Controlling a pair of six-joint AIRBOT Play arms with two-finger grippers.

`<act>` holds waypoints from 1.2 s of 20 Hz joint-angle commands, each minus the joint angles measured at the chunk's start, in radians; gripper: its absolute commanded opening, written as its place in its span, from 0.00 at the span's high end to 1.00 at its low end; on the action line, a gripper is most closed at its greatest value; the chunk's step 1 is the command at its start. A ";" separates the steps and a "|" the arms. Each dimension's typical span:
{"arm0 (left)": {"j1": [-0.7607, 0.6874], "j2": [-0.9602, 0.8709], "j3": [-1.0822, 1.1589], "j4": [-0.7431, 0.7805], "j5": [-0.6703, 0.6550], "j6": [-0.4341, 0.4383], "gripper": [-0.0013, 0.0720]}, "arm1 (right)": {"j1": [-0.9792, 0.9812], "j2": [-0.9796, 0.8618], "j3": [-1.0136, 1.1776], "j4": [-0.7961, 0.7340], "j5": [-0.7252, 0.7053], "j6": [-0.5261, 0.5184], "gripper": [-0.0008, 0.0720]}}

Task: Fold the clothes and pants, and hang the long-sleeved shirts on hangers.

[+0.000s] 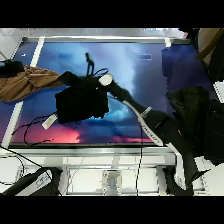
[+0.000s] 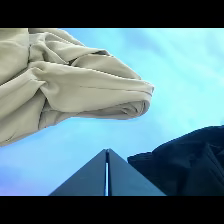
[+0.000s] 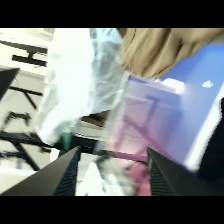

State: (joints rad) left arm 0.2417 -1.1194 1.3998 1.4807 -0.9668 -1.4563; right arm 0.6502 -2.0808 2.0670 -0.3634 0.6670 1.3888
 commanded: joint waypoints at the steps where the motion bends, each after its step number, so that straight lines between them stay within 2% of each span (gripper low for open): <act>1: 0.001 0.001 0.000 0.000 -0.014 0.001 0.96 | -0.190 0.034 0.001 -0.267 0.329 0.052 0.43; 3: 0.001 0.001 0.000 0.000 -0.014 0.001 0.96 | -0.313 0.036 -0.029 -0.435 0.534 0.170 0.42; 4: 0.001 0.001 0.000 0.000 -0.014 0.000 0.96 | -0.355 0.036 -0.071 -0.463 0.587 0.211 0.38; 5: 0.001 0.001 0.000 -0.001 -0.014 0.000 0.96 | -0.378 0.034 -0.110 -0.460 0.604 0.220 0.23; 6: 0.001 0.001 0.000 -0.016 -0.014 0.000 0.96 | -0.393 0.026 -0.148 -0.447 0.604 0.220 0.11; 8: 0.001 0.001 0.000 -0.039 -0.015 0.001 0.95 | -0.387 -0.011 -0.169 -0.427 0.599 0.220 0.11; 10: 0.001 0.001 0.000 -0.060 -0.023 0.001 0.95 | -0.361 -0.047 -0.169 -0.421 0.571 0.220 0.00; 13: 0.001 0.001 0.000 -0.060 -0.037 0.002 0.95 | -0.320 -0.080 -0.169 -0.401 0.467 0.270 0.02; 15: 0.001 0.001 0.000 -0.060 -0.046 0.005 0.96 | -0.299 -0.106 -0.169 -0.337 0.407 0.306 0.03; 18: 0.001 0.001 0.000 -0.060 -0.048 0.005 0.96 | -0.264 -0.150 -0.160 -0.189 0.364 0.302 0.03; 21: 0.001 0.001 0.000 -0.060 -0.048 0.005 0.96 | -0.219 -0.192 -0.090 -0.164 0.360 0.301 0.16; 23: 0.001 0.001 0.000 -0.059 -0.048 0.006 0.95 | -0.195 -0.205 -0.039 -0.165 0.357 0.299 0.36; 24: 0.001 0.001 0.000 -0.059 -0.048 0.006 0.95 | -0.192 -0.202 -0.023 -0.163 0.356 0.288 0.81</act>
State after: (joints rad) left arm 0.2417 -1.1194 1.3998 1.4208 -1.0142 -1.4509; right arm 0.4309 -2.2658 1.9903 -0.5632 1.0378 1.6844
